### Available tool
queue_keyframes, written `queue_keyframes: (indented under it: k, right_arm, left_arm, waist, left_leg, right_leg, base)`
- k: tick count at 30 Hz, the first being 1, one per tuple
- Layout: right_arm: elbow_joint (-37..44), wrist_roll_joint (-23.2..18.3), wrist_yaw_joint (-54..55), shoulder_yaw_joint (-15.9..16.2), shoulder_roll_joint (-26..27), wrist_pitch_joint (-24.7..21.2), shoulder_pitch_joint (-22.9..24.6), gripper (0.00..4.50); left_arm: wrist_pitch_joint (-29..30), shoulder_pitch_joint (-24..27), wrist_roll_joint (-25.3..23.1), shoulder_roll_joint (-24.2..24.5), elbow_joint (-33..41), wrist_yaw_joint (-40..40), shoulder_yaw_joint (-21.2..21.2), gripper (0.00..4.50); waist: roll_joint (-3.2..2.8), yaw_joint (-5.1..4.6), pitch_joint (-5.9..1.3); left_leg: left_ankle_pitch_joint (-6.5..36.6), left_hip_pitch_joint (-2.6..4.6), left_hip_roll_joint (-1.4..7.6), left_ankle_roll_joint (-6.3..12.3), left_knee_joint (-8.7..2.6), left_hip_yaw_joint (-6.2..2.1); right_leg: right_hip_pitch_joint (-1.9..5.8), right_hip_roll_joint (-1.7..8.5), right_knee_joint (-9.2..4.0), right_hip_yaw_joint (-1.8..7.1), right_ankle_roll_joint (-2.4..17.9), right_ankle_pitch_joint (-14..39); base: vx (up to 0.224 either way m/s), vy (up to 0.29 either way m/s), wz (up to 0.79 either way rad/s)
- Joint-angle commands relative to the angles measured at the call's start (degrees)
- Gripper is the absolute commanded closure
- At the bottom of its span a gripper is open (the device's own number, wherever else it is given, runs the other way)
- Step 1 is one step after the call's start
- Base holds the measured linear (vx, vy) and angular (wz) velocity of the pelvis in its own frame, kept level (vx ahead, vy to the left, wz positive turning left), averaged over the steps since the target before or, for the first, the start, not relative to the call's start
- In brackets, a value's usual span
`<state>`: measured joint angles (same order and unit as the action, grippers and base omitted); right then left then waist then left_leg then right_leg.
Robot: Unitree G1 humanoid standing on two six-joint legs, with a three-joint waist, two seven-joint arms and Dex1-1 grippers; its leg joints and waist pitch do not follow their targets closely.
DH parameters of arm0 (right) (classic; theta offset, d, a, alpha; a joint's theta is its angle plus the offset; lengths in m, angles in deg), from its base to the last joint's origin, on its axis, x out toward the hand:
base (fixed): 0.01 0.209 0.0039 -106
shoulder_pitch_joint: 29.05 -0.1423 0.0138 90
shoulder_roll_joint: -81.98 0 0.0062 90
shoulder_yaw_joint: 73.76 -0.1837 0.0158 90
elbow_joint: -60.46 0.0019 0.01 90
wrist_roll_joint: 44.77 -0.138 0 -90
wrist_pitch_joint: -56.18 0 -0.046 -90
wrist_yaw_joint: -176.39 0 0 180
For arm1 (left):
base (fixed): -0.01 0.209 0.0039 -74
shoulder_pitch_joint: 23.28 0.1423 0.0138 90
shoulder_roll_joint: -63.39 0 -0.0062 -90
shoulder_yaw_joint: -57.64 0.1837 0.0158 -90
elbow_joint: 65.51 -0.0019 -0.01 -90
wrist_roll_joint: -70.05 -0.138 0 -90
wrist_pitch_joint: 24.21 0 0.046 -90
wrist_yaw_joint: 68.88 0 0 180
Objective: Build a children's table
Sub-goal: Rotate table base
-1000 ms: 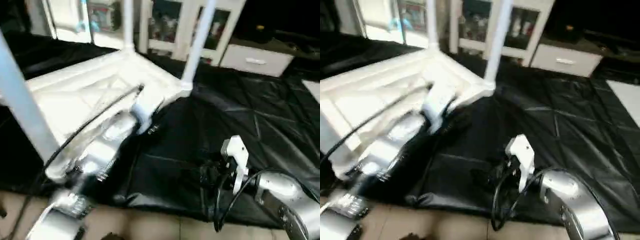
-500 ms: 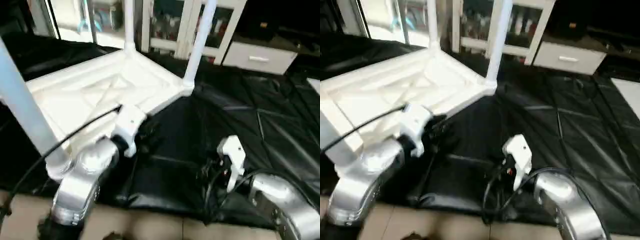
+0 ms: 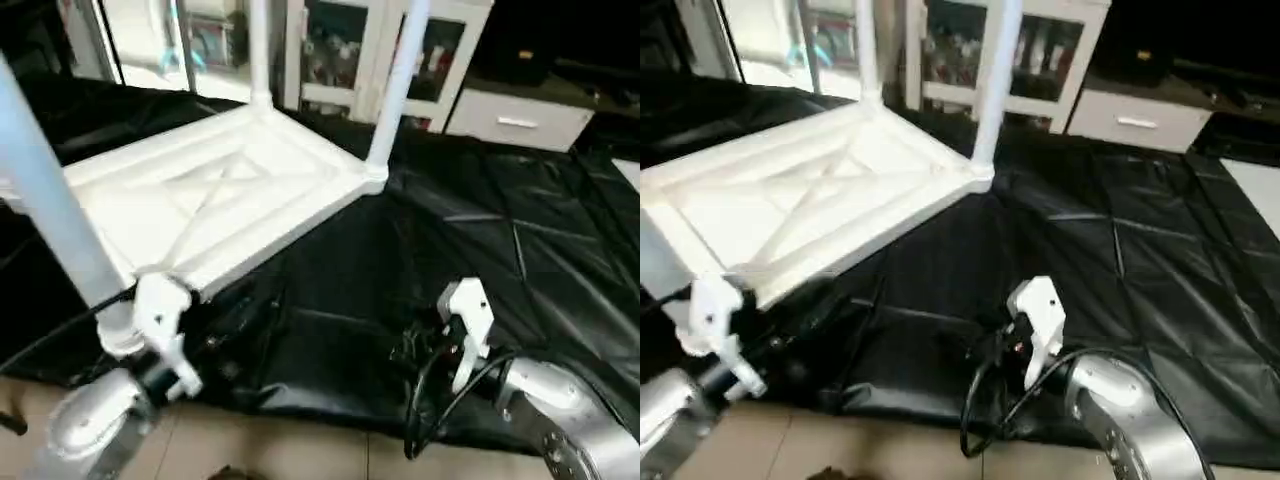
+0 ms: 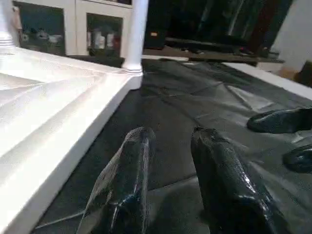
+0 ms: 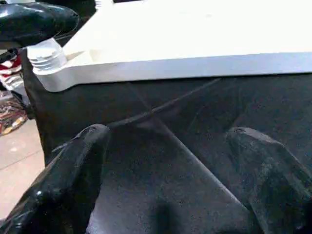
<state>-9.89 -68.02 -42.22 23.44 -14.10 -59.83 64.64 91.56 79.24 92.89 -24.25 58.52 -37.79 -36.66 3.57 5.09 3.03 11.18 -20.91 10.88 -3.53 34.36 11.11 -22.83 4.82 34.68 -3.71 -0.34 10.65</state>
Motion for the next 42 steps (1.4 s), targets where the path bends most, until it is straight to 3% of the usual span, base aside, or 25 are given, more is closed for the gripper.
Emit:
queue_keyframes:
  k: [1, 8, 12, 17, 21, 25, 32, 34, 36, 42]
  right_arm:
    - [-0.05, -0.87, -0.32, -0.91, -0.47, 0.28, -0.76, 0.42]
    - [0.35, -1.31, -1.79, -0.83, -1.09, 0.21, -0.59, 0.42]
    - [0.37, -1.91, -2.33, -1.18, -1.58, 0.26, -0.71, 0.42]
    - [0.39, -2.24, -3.05, -1.22, -1.81, 0.55, -0.44, 0.42]
    - [0.65, -2.35, -3.56, -1.31, -2.01, 0.81, 0.06, 0.42]
    - [0.48, -2.45, -3.69, -1.27, -2.12, 1.10, 0.16, 0.42]
    - [-0.01, -2.16, -4.11, -1.05, -2.17, 1.53, 0.17, 0.42]
    - [-0.32, -2.12, -4.12, -1.01, -2.09, 1.61, -0.07, 0.42]
    - [-0.29, -2.14, -4.09, -1.00, -2.10, 1.62, -0.04, 0.42]
    - [-0.86, -2.20, -4.42, -1.26, -2.37, 1.90, -0.18, 0.42]
  left_arm:
    - [-0.71, -1.65, 1.01, 0.24, -1.49, 1.27, 0.81, 2.89]
    - [0.83, -2.99, 5.45, 2.09, -1.61, 6.92, 2.66, 2.89]
    - [2.79, -2.95, 7.65, 6.60, -2.36, 13.24, 3.44, 2.89]
    - [2.10, -1.64, 7.94, 10.61, -4.15, 17.94, 2.45, 2.89]
    - [2.06, 0.72, 10.61, 15.51, -6.37, 23.11, -1.93, 2.89]
    - [0.81, 3.59, 10.80, 19.85, -9.46, 27.51, -6.63, 2.89]
    - [-1.04, 7.79, 9.65, 25.11, -15.08, 32.19, -11.17, 2.89]
    - [-2.68, 9.27, 7.88, 26.96, -18.84, 33.18, -12.96, 2.89]
    - [-3.22, 9.54, 7.52, 27.30, -19.87, 33.27, -13.52, 2.89]
    - [-8.18, 8.30, 4.24, 31.62, -32.48, 33.65, -18.76, 2.89]
  waist:
    - [-0.93, -0.41, -2.00]
    - [-1.01, -0.27, -2.43]
    - [-0.92, -0.24, -2.64]
    - [-1.18, -0.19, -2.81]
    - [-1.37, -0.41, -2.50]
    - [-1.34, -0.39, -2.00]
    - [-1.55, -0.38, -1.84]
    - [-1.43, -0.57, -1.57]
    - [-1.43, -0.58, -1.72]
    - [-1.45, -0.58, -1.73]
  left_leg:
    - [26.72, 1.07, 2.50, -3.10, -5.72, -2.24]
    - [23.48, 0.91, 2.59, -3.05, -5.72, -1.99]
    - [19.73, 0.78, 2.51, -2.47, -5.58, -1.63]
    - [17.55, 0.89, 2.46, -2.18, -5.39, -1.41]
    - [20.35, 1.01, 2.45, -2.43, -5.62, -1.46]
    - [26.03, 1.61, 2.41, -3.09, -5.82, -1.83]
    - [28.18, 1.94, 2.43, -3.03, -5.97, -2.08]
    - [31.18, 2.37, 2.31, -3.27, -5.98, -2.15]
    - [31.81, 2.51, 2.39, -3.37, -6.06, -2.30]
    - [33.04, 2.37, 2.35, -3.34, -6.37, -2.70]
  right_leg:
    - [0.50, 2.82, -6.21, 2.57, 0.72, 28.69]
    - [0.92, 2.83, -5.40, 2.85, 2.81, 22.03]
    - [1.28, 2.66, -4.67, 3.02, 4.53, 16.70]
    - [1.44, 2.51, -4.20, 3.16, 5.71, 13.98]
    - [1.30, 2.51, -4.51, 3.16, 5.78, 17.93]
    - [0.72, 2.78, -5.42, 3.28, 4.07, 26.81]
    - [0.19, 2.85, -5.79, 3.48, 2.94, 30.05]
    - [-0.24, 2.75, -6.33, 3.42, 2.16, 33.22]
    - [-0.24, 2.76, -6.32, 3.35, 2.02, 33.24]
    - [-0.07, 2.93, -6.27, 3.30, 2.08, 32.87]
  base:
    - [0.000, 0.000, 0.00]
    - [0.000, 0.000, 0.00]
    - [0.000, 0.000, 0.00]
    - [0.000, 0.000, 0.00]
    - [0.000, 0.000, 0.00]
    - [0.000, 0.000, 0.00]
    - [0.000, 0.000, 0.00]
    - [0.000, 0.000, 0.00]
    - [0.000, 0.000, 0.00]
    - [0.000, 0.000, 0.00]
